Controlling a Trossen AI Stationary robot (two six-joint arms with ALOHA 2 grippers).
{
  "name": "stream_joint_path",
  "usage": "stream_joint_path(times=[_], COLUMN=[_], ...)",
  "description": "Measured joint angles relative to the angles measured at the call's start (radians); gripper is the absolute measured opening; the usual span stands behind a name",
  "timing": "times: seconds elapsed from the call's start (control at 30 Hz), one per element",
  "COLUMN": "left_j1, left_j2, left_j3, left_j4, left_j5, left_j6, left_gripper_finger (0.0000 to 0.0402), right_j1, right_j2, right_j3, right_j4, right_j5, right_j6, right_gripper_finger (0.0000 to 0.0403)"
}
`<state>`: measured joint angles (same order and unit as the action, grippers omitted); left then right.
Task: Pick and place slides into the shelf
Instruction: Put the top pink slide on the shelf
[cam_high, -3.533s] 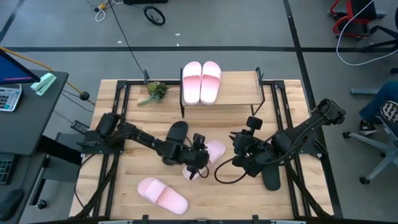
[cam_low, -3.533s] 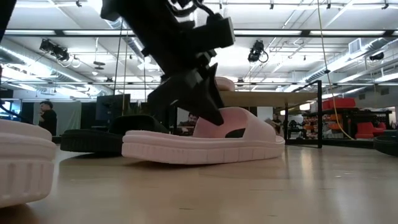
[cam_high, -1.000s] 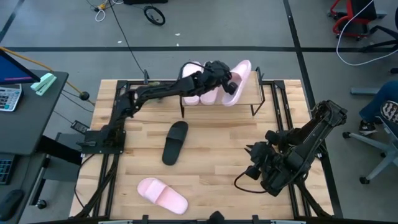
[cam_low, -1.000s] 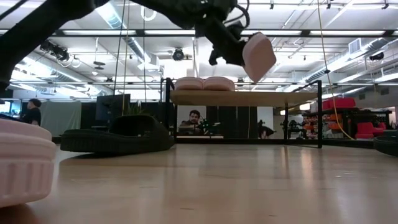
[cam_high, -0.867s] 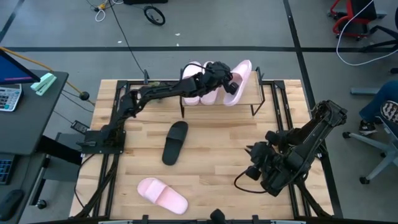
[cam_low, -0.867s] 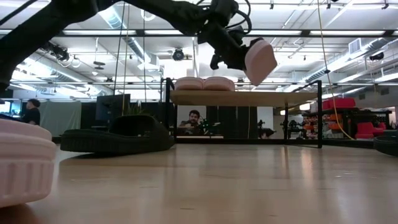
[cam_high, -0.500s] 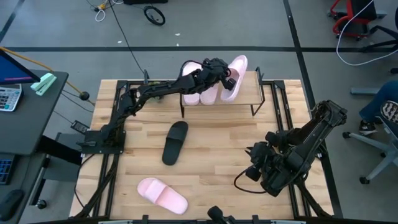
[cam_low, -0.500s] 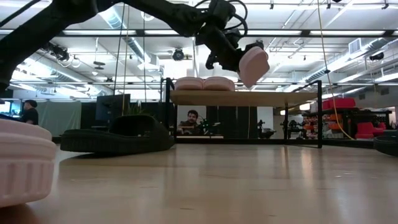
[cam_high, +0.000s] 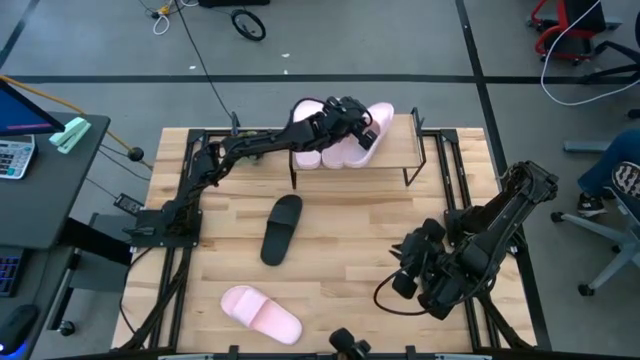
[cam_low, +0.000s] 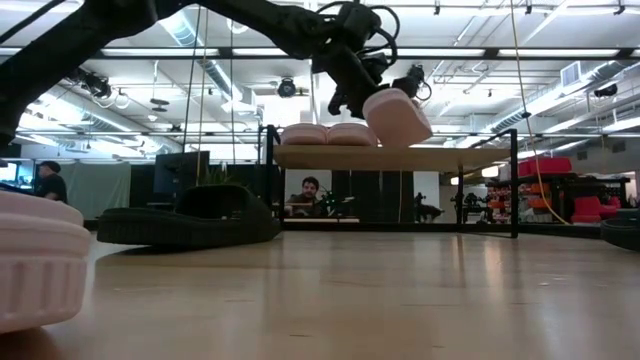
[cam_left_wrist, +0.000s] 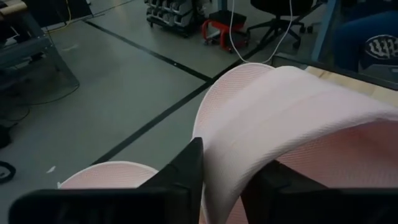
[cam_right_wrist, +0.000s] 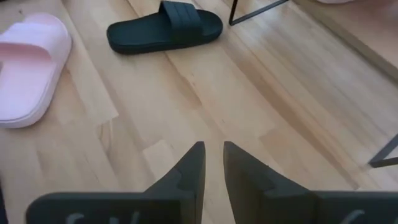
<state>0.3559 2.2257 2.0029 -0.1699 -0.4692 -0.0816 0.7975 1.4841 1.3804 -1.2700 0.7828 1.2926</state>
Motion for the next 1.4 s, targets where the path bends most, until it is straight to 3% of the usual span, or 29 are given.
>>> stream_joint_path(times=[0.7, 0.9, 1.4], left_j1=[0.008, 0.013, 0.010], left_j2=[0.036, 0.052, 0.050], left_j3=[0.001, 0.001, 0.001], left_j4=[0.022, 0.098, 0.025], left_j5=[0.003, 0.000, -0.001], left_j6=[-0.042, -0.033, -0.003], left_gripper_finger=[0.0164, 0.0181, 0.0182], right_j1=[0.019, 0.019, 0.019], right_j2=[0.000, 0.000, 0.000], right_j3=[0.000, 0.000, 0.000], right_j4=[0.046, 0.046, 0.045], right_j5=[0.001, 0.001, 0.001], right_j6=[-0.010, -0.011, -0.013], right_gripper_finger=[0.0064, 0.0064, 0.0064])
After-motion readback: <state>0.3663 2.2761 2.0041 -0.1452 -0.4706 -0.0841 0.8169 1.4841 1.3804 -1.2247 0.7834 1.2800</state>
